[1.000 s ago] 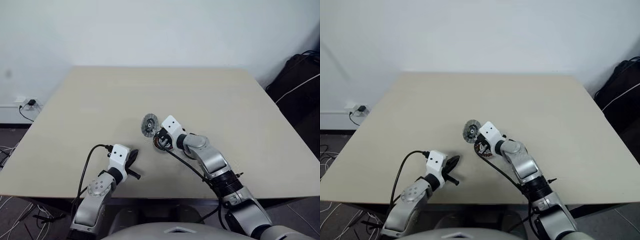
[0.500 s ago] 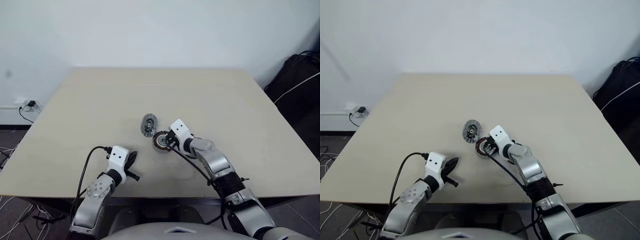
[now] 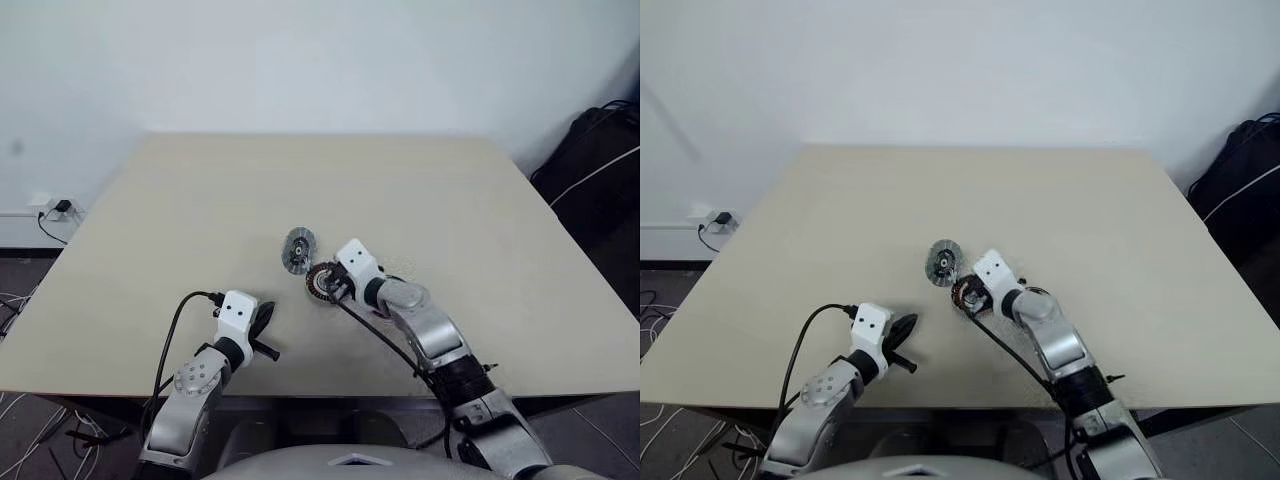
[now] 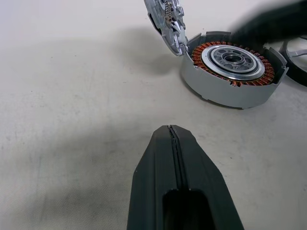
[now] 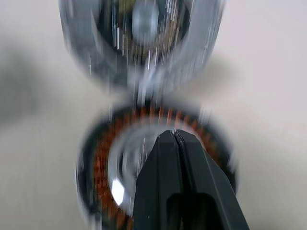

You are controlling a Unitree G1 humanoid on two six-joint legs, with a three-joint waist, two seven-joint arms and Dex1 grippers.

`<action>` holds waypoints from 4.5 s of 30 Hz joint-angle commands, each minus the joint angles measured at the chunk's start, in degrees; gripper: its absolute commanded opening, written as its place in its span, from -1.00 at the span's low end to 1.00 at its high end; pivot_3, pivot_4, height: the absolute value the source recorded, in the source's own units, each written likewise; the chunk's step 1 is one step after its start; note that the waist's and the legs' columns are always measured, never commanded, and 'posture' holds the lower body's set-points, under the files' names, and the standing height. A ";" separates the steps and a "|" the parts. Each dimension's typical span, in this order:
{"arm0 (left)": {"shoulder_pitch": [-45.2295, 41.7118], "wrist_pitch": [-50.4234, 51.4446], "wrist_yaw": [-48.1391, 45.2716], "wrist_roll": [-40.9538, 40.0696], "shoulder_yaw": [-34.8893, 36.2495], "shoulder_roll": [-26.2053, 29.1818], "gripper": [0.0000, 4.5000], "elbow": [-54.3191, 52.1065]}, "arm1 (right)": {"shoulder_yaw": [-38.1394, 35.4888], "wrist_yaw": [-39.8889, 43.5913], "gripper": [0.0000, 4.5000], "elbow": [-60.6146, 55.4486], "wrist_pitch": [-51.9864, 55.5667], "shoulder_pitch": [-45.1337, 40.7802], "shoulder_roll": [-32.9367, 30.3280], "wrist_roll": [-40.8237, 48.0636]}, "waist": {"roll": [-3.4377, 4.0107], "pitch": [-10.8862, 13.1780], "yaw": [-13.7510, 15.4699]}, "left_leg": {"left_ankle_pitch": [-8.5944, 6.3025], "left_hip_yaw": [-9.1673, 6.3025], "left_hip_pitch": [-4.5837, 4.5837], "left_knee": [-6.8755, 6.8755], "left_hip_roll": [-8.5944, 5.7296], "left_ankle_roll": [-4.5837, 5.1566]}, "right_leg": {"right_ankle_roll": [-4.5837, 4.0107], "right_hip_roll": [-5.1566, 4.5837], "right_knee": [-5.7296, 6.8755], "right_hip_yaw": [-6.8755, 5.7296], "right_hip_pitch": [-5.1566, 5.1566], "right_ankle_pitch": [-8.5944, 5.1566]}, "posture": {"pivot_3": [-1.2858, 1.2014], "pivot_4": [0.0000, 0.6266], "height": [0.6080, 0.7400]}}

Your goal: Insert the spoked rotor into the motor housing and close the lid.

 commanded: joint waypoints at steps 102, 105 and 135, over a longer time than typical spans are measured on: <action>-1.66 1.32 -1.95 0.17 -0.33 0.74 -1.00 -1.78 | -66.69 -21.06 0.99 -17.87 55.32 -1.39 16.70 37.94 | 0.43 0.08 0.31 | -0.18 -0.04 -0.02 -0.01 0.02 0.33 | 0.00 0.05 0.00 -0.01 0.00 -0.01 | 0.03 -1.00 1.00; -1.65 1.35 -1.92 0.19 -0.31 0.76 -1.00 -1.77 | -67.15 -21.78 0.99 -17.19 55.52 -1.04 17.15 38.54 | 0.44 0.08 0.28 | -0.19 -0.04 -0.02 -0.01 0.01 0.35 | 0.00 0.05 -0.01 -0.01 0.00 -0.01 | 0.03 -1.00 1.00; -2.26 0.99 -2.11 0.22 -0.81 0.81 -1.00 -1.10 | -67.00 -27.70 -0.81 -24.37 50.85 -1.09 24.39 54.28 | 0.78 0.08 -0.16 | -0.22 -0.04 -0.08 -0.10 0.00 0.41 | 0.02 0.04 -0.08 0.01 -0.06 -0.01 | 0.03 -1.00 1.00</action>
